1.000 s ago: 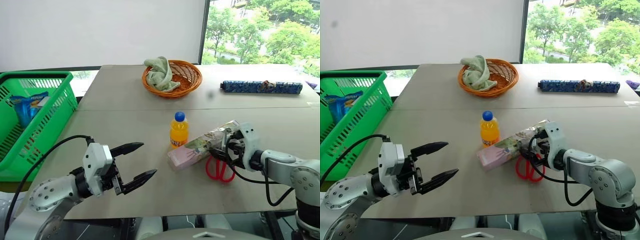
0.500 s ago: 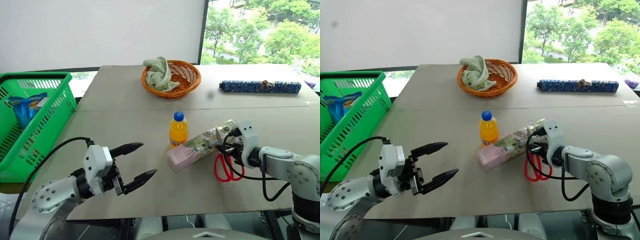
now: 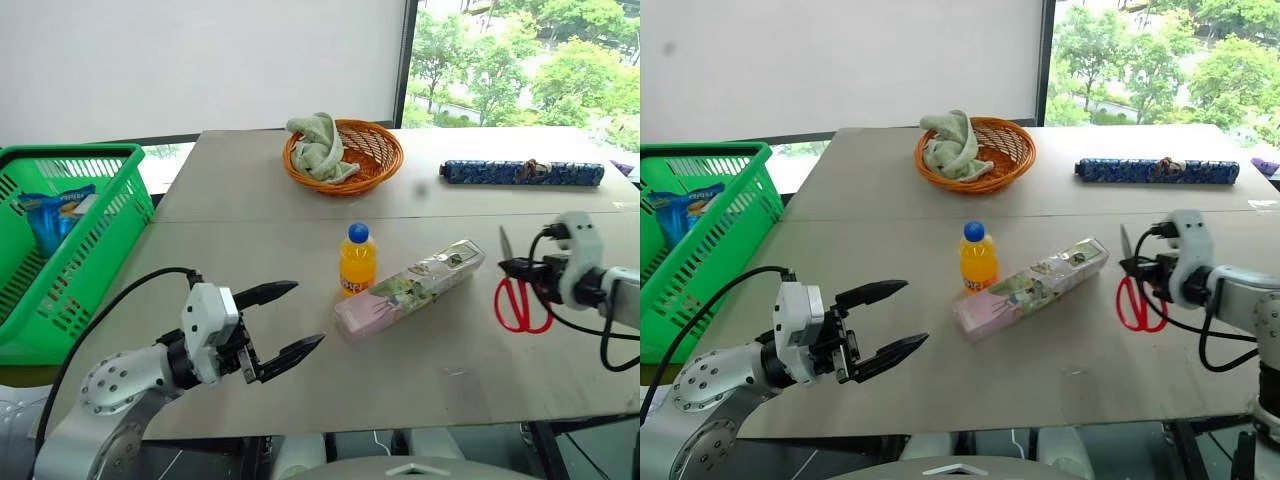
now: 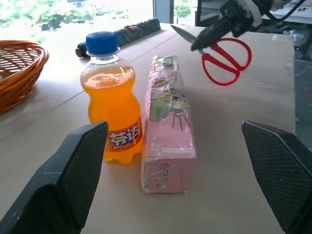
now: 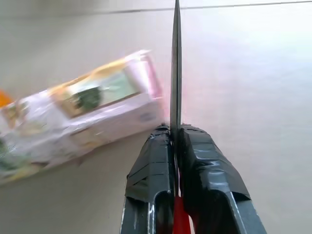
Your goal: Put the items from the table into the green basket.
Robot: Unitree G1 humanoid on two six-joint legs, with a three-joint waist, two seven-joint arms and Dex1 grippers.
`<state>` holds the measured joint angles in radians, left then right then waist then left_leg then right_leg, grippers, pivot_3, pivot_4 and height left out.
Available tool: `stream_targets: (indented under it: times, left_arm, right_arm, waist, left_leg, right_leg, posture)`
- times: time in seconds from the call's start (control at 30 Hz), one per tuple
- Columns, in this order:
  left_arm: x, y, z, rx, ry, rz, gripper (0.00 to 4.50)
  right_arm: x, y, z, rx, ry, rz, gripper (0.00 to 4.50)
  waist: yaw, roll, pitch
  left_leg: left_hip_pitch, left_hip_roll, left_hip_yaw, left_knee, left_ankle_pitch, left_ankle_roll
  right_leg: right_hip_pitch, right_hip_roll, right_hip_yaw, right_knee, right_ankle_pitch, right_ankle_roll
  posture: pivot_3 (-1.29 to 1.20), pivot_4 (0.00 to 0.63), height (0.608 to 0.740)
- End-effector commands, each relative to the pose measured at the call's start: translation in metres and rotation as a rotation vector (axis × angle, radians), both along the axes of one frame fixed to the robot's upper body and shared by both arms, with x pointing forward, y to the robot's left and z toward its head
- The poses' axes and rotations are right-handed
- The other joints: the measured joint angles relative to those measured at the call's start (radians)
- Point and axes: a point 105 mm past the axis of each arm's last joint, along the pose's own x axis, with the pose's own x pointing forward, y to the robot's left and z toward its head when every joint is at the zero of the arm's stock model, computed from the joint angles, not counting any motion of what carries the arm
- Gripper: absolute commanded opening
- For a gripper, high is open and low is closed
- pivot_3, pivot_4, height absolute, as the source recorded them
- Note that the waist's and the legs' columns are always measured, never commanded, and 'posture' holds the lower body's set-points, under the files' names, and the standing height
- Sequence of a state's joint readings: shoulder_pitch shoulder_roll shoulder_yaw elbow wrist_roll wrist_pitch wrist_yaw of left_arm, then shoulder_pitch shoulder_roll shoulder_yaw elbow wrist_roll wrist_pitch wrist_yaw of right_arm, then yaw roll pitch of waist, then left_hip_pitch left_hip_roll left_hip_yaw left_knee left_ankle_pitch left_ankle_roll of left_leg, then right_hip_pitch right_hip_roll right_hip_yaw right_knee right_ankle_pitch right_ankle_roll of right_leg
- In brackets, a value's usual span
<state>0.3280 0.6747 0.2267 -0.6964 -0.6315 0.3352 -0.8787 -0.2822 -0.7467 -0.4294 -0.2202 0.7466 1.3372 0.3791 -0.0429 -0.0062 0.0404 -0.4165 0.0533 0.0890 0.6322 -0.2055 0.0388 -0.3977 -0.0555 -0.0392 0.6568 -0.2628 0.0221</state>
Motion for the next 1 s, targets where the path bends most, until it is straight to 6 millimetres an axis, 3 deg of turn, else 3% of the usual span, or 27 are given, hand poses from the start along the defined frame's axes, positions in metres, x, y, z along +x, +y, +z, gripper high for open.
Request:
stream_targets:
  times: [0.03,0.17,0.3,0.57,0.7,0.9,1.0]
  left_arm:
    - [0.0,-0.004,0.01,-0.002,-0.038,-0.021,4.5]
    - [0.001,-0.004,0.011,-0.002,-0.038,-0.022,4.5]
    - [0.002,-0.006,0.011,-0.003,-0.035,-0.029,4.5]
    - [0.004,-0.009,0.017,0.003,-0.046,-0.024,4.5]
    - [0.004,-0.009,0.018,0.004,-0.044,-0.013,4.5]
    - [0.003,-0.011,0.019,-0.012,-0.042,-0.007,4.5]
    - [-0.003,-0.013,0.021,-0.019,-0.034,-0.011,4.5]
  right_arm:
    - [0.015,-0.027,0.022,-0.015,-0.104,-0.086,0.02]
    - [0.023,-0.047,0.018,-0.077,-0.101,-0.154,0.02]
    - [0.045,-0.101,0.004,-0.191,-0.065,-0.382,0.02]
    - [0.063,-0.144,-0.003,-0.093,-0.06,-0.526,0.02]
    - [0.069,-0.14,0.002,-0.052,-0.087,-0.474,1.52]
    - [0.071,-0.14,0.006,-0.087,-0.098,-0.444,4.27]
    - [0.059,-0.159,0.016,-0.4,-0.112,-0.349,4.47]
  waist:
    - [-0.001,0.002,0.001]
    - [-0.001,0.004,0.002]
    - [-0.003,0.005,0.003]
    - [-0.002,0.004,0.003]
    - [-0.002,0.005,0.003]
    - [-0.005,0.005,0.003]
    - [-0.003,0.006,0.003]
  left_leg:
    - [0.0,0.0,0.0,0.0,0.001,0.002]
    - [0.001,0.001,0.001,0.0,0.002,0.004]
    - [0.001,0.0,0.003,0.001,0.002,0.004]
    - [0.002,0.0,0.005,0.001,0.002,0.005]
    - [0.002,0.0,0.006,0.001,0.002,0.005]
    - [0.003,0.001,0.006,0.001,0.002,0.005]
    - [0.003,0.001,0.007,0.001,0.002,0.005]
  right_leg:
    - [0.0,0.001,0.001,0.0,0.0,0.0]
    - [0.0,0.001,0.002,0.001,0.0,0.0]
    - [0.0,0.001,0.004,0.001,0.0,0.0]
    - [0.0,0.002,0.008,0.001,0.001,-0.001]
    - [0.0,0.003,0.01,0.001,0.003,-0.003]
    - [0.0,0.004,0.013,0.003,0.003,-0.003]
    - [0.0,0.003,0.013,0.003,0.003,-0.003]
  posture:
    - [-0.06,0.0,0.74]
    - [-0.06,0.0,0.74]
    - [-0.06,0.0,0.74]
    - [-0.03,0.0,0.74]
    - [-0.02,0.0,0.74]
    - [-0.01,0.0,0.74]
    - [-0.02,0.0,0.74]
